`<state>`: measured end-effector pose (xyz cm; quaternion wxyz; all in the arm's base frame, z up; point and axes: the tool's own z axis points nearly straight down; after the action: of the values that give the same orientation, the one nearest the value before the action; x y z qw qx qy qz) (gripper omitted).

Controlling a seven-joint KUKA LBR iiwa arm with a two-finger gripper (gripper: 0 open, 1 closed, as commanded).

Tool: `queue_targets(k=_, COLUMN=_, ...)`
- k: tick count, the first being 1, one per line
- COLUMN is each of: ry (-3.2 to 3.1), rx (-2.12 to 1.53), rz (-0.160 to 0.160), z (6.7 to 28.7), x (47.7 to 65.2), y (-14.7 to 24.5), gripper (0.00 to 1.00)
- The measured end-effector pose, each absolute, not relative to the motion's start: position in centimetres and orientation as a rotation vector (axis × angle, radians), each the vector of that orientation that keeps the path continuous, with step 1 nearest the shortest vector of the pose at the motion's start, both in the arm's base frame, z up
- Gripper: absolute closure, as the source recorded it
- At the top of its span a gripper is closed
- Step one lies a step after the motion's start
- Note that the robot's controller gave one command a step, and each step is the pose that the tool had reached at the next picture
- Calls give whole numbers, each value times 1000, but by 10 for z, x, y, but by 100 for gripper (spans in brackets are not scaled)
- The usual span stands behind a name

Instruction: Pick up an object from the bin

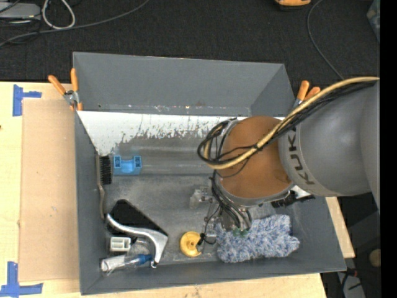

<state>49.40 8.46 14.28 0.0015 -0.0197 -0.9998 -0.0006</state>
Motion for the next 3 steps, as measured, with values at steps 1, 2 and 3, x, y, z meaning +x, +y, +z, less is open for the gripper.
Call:
queue_targets(k=1, ry=-3138, rx=-75, rz=-1, z=140, x=476, y=88, gripper=0)
queue_targets(k=2, ry=-3132, rx=-115, rz=-2, z=113, x=483, y=56, gripper=0)
queue_targets(k=3, ry=-3131, rx=-153, rz=-1, z=107, x=482, y=56, gripper=0)
